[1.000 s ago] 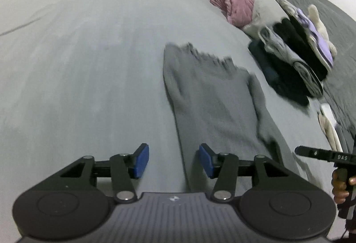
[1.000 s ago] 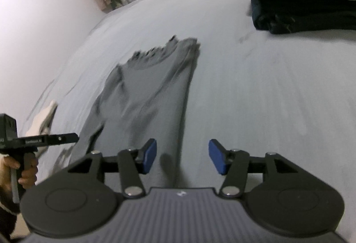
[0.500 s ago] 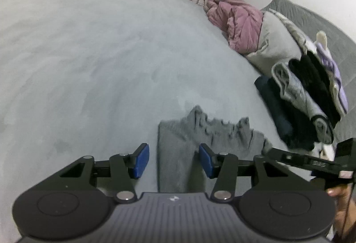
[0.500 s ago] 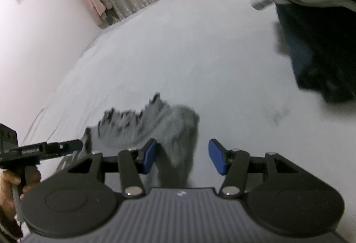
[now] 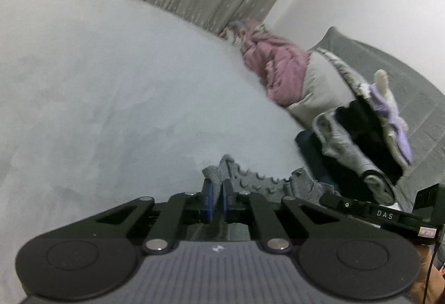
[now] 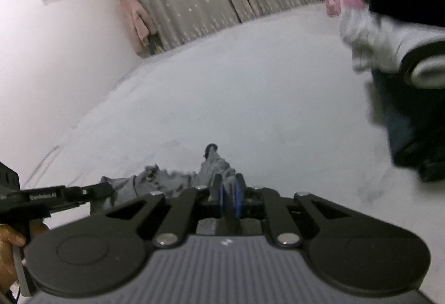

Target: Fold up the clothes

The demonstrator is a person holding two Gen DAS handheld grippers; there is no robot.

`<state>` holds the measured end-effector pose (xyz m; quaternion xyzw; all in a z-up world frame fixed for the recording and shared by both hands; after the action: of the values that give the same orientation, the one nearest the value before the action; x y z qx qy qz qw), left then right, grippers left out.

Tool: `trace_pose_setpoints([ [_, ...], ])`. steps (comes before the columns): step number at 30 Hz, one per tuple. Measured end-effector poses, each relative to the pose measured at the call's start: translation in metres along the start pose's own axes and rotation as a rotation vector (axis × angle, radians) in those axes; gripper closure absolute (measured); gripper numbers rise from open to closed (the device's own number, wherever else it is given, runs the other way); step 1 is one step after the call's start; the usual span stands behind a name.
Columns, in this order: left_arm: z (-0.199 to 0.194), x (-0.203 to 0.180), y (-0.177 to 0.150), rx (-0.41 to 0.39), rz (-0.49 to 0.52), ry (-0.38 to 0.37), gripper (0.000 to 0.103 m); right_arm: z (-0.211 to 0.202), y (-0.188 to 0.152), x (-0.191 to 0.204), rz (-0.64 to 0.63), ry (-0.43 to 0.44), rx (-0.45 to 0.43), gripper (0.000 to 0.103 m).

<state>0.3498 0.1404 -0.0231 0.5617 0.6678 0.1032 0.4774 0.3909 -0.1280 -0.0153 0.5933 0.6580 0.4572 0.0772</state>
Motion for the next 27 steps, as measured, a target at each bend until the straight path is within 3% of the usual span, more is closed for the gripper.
trace_pose_setpoints([
  [4,-0.037,-0.022,-0.013,-0.024,0.029,-0.027,0.098,-0.044,-0.009,0.008,-0.023,0.016,-0.025,0.093],
  [10,-0.098,-0.045,-0.072,-0.001,0.107,-0.048,0.098,-0.1,-0.053,0.023,-0.087,0.043,-0.017,0.092],
  [18,-0.12,-0.031,-0.168,0.222,0.147,0.004,0.091,-0.128,-0.158,0.02,-0.19,-0.004,0.163,0.077],
  [20,-0.127,-0.027,-0.17,0.222,0.111,-0.004,0.09,-0.14,-0.166,0.02,-0.202,-0.009,0.167,0.067],
  [23,-0.139,-0.024,-0.166,0.188,0.066,-0.01,0.069,-0.152,-0.163,0.021,-0.19,-0.002,0.142,0.063],
  [27,-0.143,-0.023,-0.155,0.13,-0.007,-0.004,0.065,-0.156,-0.145,0.023,-0.119,0.031,0.083,0.06],
])
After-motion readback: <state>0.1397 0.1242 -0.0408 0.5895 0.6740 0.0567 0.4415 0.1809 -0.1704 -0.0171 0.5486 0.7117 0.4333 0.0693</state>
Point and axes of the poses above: each gripper's, at about its wrist camera, not at the fingertips, and z roughly the way its jaws point, x to its left, y to its top, the point moved 9 cm from there along z, roughly the way its jaws point, and after that the axes turned 4 degrees about x, right-handed, at the moved point
